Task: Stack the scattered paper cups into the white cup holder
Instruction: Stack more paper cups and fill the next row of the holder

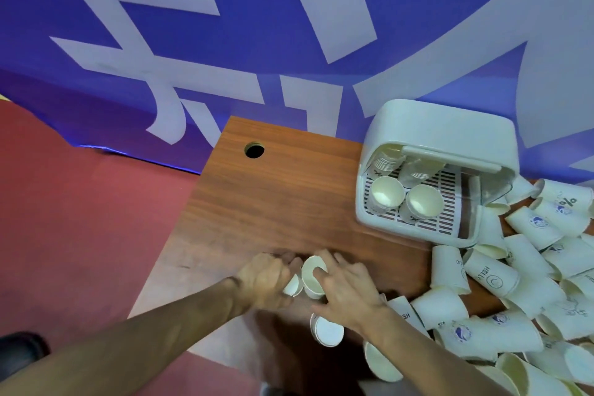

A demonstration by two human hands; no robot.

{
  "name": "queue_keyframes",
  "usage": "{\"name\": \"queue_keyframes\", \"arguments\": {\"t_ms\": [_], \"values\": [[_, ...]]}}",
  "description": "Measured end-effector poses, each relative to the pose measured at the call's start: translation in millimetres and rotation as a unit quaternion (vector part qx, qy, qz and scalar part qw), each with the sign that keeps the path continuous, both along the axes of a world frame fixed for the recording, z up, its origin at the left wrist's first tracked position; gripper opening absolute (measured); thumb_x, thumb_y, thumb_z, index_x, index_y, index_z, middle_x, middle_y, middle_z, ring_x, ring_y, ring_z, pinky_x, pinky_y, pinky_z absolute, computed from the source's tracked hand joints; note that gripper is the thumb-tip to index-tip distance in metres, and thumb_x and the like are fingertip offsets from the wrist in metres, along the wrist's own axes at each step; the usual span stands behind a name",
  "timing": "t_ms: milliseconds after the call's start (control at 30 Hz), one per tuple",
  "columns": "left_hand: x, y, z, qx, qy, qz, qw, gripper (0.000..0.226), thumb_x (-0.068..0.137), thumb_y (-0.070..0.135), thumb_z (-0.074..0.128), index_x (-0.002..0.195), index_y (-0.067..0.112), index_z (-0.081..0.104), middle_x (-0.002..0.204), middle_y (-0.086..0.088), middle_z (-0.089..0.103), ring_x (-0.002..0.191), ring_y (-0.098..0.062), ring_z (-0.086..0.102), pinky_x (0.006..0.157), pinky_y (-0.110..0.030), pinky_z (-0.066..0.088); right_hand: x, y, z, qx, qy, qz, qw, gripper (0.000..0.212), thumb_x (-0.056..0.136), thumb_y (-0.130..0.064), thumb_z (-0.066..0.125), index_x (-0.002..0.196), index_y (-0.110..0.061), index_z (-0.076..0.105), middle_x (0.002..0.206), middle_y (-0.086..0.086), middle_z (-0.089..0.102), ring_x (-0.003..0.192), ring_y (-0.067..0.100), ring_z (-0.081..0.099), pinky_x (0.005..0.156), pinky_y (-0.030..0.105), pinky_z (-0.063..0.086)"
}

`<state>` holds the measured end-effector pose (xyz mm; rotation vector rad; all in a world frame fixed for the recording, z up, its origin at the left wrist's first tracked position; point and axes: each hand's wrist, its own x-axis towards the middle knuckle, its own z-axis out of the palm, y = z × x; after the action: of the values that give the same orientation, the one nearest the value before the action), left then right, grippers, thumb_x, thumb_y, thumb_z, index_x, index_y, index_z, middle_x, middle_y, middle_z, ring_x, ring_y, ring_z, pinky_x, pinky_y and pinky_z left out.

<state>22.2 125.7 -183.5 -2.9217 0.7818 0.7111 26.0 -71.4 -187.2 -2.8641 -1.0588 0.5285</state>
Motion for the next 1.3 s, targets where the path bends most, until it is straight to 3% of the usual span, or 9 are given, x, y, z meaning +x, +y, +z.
{"name": "queue_keyframes", "arguments": {"t_ms": [167, 400, 500, 567, 700, 800, 933, 1067, 1300], "values": [[15.9, 11.1, 4.7, -0.014, -0.056, 0.01, 0.998, 0.06, 0.061, 0.042, 0.073, 0.109, 0.01, 0.056, 0.104, -0.004, 0.063, 0.073, -0.025, 0.064, 0.05, -0.03, 0.045, 6.9, 0.1, -7.7, -0.012, 0.019, -0.061, 0.998, 0.041, 0.083, -0.052, 0.053, 0.111, -0.024, 0.06, 0.127, -0.003, 0.044, 0.109, 0.019, 0.051, 0.075, 0.034, 0.045], [31.0, 7.6, -22.2, 0.025, -0.087, 0.032, 0.995, 0.075, 0.072, 0.059, 0.067, 0.12, 0.007, 0.044, 0.153, -0.011, 0.03, 0.095, -0.026, 0.061, 0.061, -0.033, 0.049, 43.7, -13.6, -5.7, -0.057, -0.055, -0.117, 0.99, 0.035, 0.085, -0.041, 0.059, 0.112, -0.02, 0.062, 0.13, 0.0, 0.045, 0.105, 0.023, 0.052, 0.064, 0.032, 0.045], [29.0, 4.5, -20.4, 0.013, -0.076, 0.0, 0.997, 0.077, 0.072, 0.076, 0.051, 0.107, 0.008, 0.053, 0.114, -0.008, 0.06, 0.075, -0.023, 0.065, 0.049, -0.026, 0.04, 47.9, -21.8, -3.0, -0.047, -0.049, -0.105, 0.992, 0.039, 0.075, -0.044, 0.069, 0.104, -0.018, 0.066, 0.137, 0.003, 0.048, 0.096, 0.026, 0.059, 0.057, 0.034, 0.048], [30.1, 3.1, -20.5, 0.001, -0.093, -0.005, 0.996, 0.057, 0.085, 0.065, 0.047, 0.104, 0.012, 0.051, 0.089, 0.0, 0.06, 0.069, -0.02, 0.063, 0.048, -0.026, 0.034, 46.1, -24.8, -0.6, -0.03, -0.051, -0.087, 0.994, 0.033, 0.067, -0.04, 0.076, 0.091, -0.019, 0.069, 0.124, 0.002, 0.059, 0.085, 0.023, 0.062, 0.047, 0.031, 0.046], [45.1, 0.1, -25.3, -0.016, 0.002, 0.057, 0.998, 0.043, 0.093, 0.047, 0.046, 0.125, 0.018, 0.043, 0.117, -0.001, 0.062, 0.095, -0.026, 0.063, 0.073, -0.036, 0.048, 41.2, -26.3, -6.4, -0.014, -0.08, -0.036, 0.996, 0.026, 0.051, -0.017, 0.084, 0.067, -0.026, 0.066, 0.079, -0.006, 0.062, 0.065, 0.016, 0.059, 0.038, 0.026, 0.034], [61.8, -5.9, -13.2, -0.067, 0.045, 0.085, 0.993, 0.038, 0.09, 0.041, 0.052, 0.126, 0.029, 0.053, 0.13, 0.008, 0.058, 0.104, -0.024, 0.062, 0.084, -0.035, 0.049, 43.7, -27.8, -8.1, -0.002, -0.084, -0.04, 0.996, 0.031, 0.045, -0.015, 0.086, 0.064, -0.026, 0.064, 0.068, -0.006, 0.059, 0.057, 0.016, 0.056, 0.041, 0.025, 0.03], [78.9, -11.8, 8.0, -0.02, -0.085, -0.009, 0.996, 0.02, 0.078, 0.041, 0.073, 0.087, 0.024, 0.066, 0.081, 0.003, 0.068, 0.062, -0.022, 0.065, 0.045, -0.03, 0.046, 49.9, -30.6, -8.1, 0.018, -0.092, -0.079, 0.992, 0.031, 0.045, -0.012, 0.084, 0.065, -0.025, 0.064, 0.068, -0.006, 0.06, 0.054, 0.017, 0.055, 0.039, 0.025, 0.03], [82.6, -12.2, 3.4, 0.026, -0.095, 0.01, 0.995, 0.028, 0.092, 0.045, 0.049, 0.107, 0.022, 0.058, 0.098, 0.0, 0.062, 0.076, -0.031, 0.065, 0.052, -0.033, 0.033, 48.8, -35.8, -12.5, 0.023, -0.087, -0.109, 0.99, 0.019, 0.061, -0.025, 0.081, 0.077, -0.025, 0.069, 0.076, -0.008, 0.064, 0.057, 0.015, 0.059, 0.039, 0.027, 0.038], [75.9, -20.4, 14.4, 0.004, -0.14, -0.044, 0.989, 0.019, 0.068, 0.033, 0.078, 0.066, 0.023, 0.062, 0.058, 0.004, 0.057, 0.041, -0.021, 0.056, 0.037, -0.022, 0.026, 48.3, -43.4, -0.1, 0.045, -0.094, -0.159, 0.982, 0.023, 0.057, -0.02, 0.086, 0.07, -0.026, 0.067, 0.069, -0.008, 0.063, 0.055, 0.014, 0.061, 0.037, 0.025, 0.04]]}}
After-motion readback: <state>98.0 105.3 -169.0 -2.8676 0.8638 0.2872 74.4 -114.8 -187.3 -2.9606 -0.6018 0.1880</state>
